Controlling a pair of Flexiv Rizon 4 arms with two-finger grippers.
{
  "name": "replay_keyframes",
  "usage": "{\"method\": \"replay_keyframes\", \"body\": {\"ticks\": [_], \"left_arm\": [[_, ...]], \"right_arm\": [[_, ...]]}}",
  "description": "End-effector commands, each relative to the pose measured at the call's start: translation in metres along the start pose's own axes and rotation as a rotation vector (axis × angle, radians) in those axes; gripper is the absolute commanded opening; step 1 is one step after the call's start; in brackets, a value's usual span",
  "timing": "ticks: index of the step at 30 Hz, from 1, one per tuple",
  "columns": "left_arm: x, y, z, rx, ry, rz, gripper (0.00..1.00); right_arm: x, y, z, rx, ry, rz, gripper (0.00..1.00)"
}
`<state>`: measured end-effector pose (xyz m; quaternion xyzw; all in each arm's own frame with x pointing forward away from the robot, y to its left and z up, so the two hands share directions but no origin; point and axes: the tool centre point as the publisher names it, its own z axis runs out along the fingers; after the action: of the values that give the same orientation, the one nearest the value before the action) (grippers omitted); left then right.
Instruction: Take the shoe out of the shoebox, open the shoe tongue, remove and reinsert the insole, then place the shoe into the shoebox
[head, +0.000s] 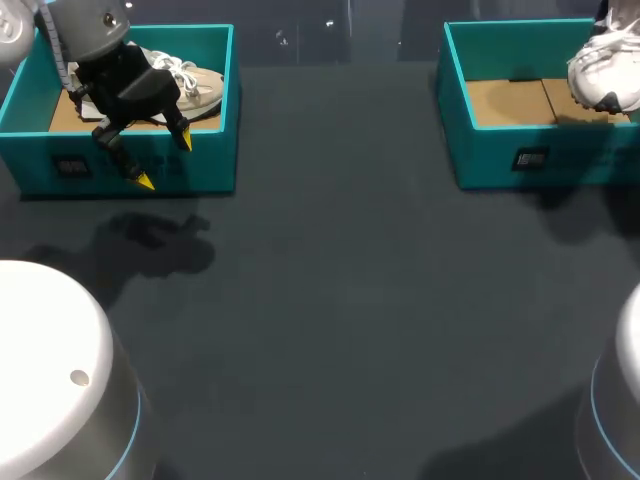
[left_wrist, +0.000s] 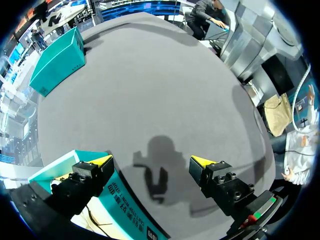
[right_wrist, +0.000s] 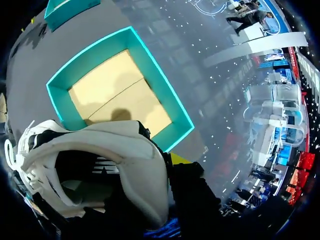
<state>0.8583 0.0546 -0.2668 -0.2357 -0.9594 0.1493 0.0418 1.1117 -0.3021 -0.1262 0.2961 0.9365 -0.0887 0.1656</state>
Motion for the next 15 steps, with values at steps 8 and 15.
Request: {"method": "replay_keyframes", "body": {"ticks": [8,15], "left_arm": [[-0.0002,0.0001,-0.0002,-0.002,0.002,0.001,1.0],[-0.0002,0.0001,-0.0002,-0.002,0.002,0.001,1.0]], "right_arm": [[0.0242,-0.0175,-0.0134,0.061,-0.059,0.562,0.0],[0.0242,-0.0175,-0.0134,0.061,-0.059,0.562,0.0]]}}
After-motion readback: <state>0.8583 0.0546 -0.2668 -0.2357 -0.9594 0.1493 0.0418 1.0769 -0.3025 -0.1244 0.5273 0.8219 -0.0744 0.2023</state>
